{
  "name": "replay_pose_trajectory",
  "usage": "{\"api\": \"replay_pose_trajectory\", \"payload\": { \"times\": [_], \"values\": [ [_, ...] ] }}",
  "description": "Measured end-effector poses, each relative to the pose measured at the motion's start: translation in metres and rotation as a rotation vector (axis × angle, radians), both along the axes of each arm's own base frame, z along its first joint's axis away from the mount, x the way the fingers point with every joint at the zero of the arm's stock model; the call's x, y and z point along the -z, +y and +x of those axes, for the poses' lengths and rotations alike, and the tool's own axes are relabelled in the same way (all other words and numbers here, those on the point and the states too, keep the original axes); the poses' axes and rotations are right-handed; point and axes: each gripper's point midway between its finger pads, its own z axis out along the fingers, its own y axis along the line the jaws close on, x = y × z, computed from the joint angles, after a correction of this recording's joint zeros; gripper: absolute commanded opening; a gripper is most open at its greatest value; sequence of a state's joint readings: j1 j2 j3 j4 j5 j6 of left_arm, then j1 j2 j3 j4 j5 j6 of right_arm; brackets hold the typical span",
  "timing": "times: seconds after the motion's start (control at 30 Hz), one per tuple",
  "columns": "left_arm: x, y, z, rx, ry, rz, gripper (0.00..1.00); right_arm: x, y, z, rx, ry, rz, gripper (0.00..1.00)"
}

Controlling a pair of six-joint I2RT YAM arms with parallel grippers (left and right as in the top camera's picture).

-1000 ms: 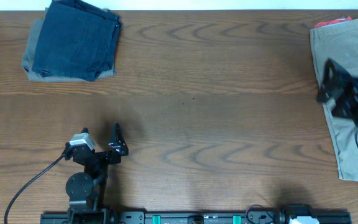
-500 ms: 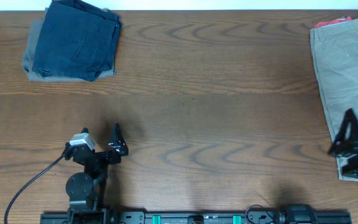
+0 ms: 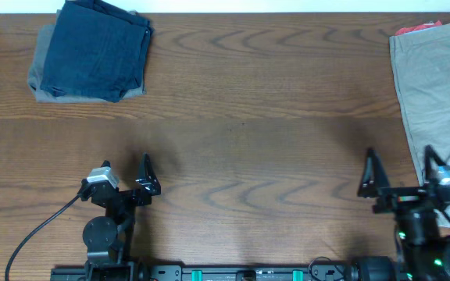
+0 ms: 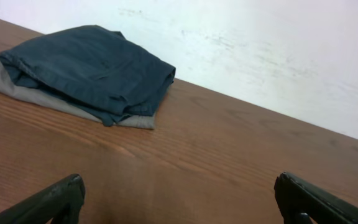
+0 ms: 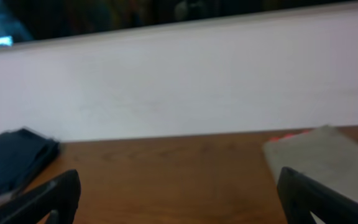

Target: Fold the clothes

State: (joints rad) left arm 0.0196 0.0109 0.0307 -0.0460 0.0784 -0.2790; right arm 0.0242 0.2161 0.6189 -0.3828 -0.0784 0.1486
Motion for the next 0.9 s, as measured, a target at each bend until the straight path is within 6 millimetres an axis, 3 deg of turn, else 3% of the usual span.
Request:
{"api": "replay_pose_trajectory", "payload": {
  "times": [0.17,0.43,0.9],
  "values": [
    [0.0,0.0,0.0,0.0,-0.001,0.0,0.98,0.037,0.015,0.013,-0.088,-0.048,-0.002,0.99],
    [0.0,0.0,0.0,0.0,-0.001,0.0,0.98,0.089,0.023,0.022,-0.135,-0.065,0.052,0.99],
    [0.0,0.0,0.0,0.0,0.0,0.0,0.98,0.145,0.003,0.037,0.001,0.011,0.141,0.99]
  ]
}}
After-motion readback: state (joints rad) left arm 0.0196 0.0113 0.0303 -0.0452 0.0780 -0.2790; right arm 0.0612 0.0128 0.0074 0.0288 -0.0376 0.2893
